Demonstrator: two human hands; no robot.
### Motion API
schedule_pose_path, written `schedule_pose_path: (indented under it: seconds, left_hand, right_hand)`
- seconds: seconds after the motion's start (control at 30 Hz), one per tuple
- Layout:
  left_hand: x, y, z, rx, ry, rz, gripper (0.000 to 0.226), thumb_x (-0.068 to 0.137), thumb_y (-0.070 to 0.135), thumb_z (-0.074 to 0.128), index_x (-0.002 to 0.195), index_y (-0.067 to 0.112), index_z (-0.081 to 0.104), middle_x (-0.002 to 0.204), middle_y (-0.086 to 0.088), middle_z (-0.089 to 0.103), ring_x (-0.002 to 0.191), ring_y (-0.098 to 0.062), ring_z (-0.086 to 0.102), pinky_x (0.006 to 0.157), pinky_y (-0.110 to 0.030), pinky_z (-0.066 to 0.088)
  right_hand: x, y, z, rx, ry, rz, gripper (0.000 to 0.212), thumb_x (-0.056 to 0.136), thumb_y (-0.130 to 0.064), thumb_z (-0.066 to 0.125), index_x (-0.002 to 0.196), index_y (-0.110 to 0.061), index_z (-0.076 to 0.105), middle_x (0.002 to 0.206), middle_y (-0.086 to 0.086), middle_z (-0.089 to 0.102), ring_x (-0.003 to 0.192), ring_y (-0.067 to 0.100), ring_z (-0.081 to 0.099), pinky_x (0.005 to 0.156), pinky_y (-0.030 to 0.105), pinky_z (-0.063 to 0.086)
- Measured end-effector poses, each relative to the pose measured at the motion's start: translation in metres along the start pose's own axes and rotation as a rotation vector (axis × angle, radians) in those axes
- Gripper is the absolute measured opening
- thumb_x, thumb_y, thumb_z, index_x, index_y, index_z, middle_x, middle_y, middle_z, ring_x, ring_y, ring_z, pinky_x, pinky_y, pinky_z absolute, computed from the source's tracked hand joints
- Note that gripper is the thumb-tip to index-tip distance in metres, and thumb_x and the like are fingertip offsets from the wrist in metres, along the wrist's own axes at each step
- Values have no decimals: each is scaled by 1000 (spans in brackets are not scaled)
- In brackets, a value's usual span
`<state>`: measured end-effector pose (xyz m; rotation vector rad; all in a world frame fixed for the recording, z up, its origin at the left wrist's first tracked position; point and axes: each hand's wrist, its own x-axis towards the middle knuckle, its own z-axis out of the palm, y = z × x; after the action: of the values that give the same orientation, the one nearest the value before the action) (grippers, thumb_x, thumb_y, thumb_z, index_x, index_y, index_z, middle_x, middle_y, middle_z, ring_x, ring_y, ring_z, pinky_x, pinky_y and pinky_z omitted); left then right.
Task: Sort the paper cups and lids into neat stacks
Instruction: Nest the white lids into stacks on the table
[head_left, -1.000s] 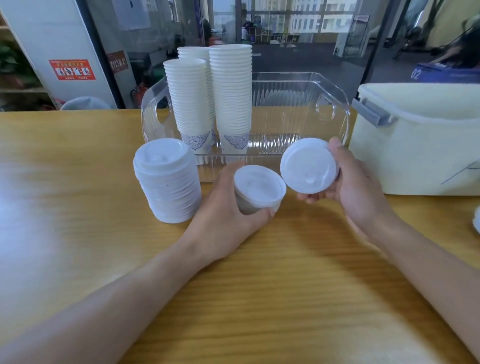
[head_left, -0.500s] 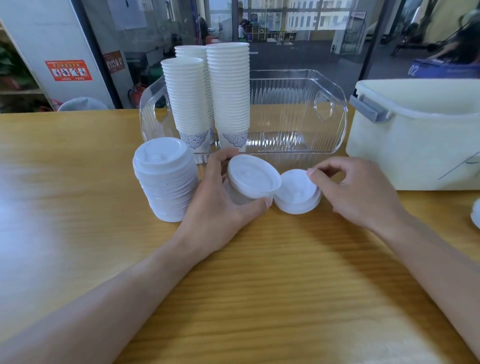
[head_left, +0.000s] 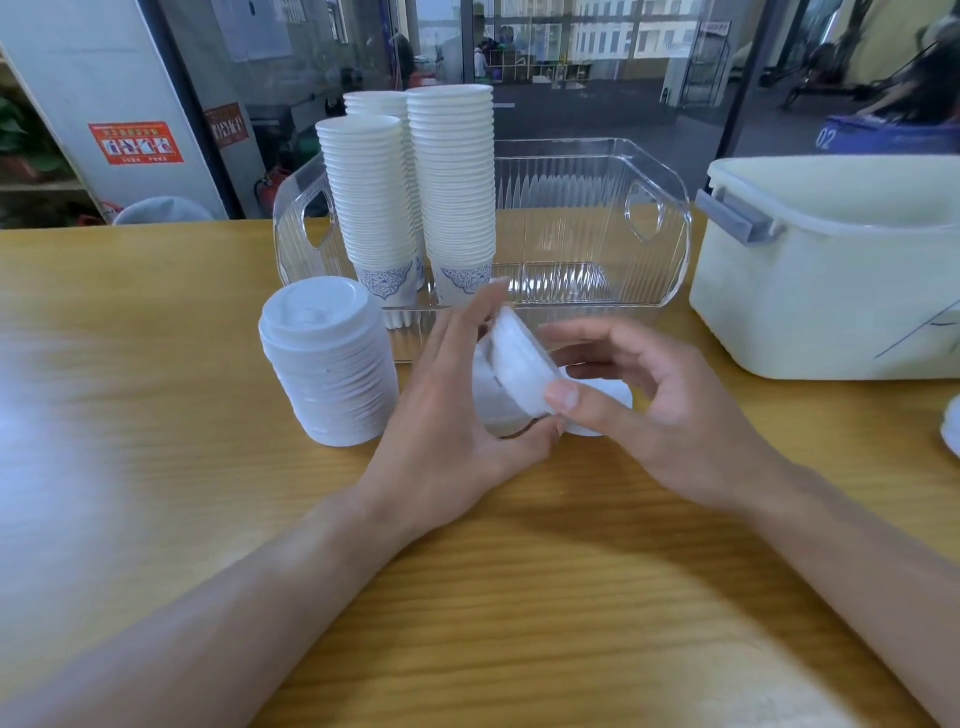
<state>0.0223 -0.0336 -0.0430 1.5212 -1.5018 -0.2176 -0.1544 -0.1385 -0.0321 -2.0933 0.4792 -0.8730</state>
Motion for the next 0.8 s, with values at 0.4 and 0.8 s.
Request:
schedule_pose_path:
  seconds: [0.4,0.8]
  left_hand:
    - [2,-1,3,-17,30,64,73,77,38,90,136,33,49,133,15,60,128,-5,55,108,-17,39]
    - [7,-7,-4,37,-9,86,77,77,34,91,143,25,53,134,13,61,128,-5,56,111,-25,41]
  right_hand:
    - [12,5,-3,394,66,156,38,96,-31,47,128,-22,66,120,6,75,112,23,72,92,40,59]
    - [4,10,-10,1,-42,-21,87,72,-28,69,154,-33,43,152,-16,50,143,8,47,120,44,38]
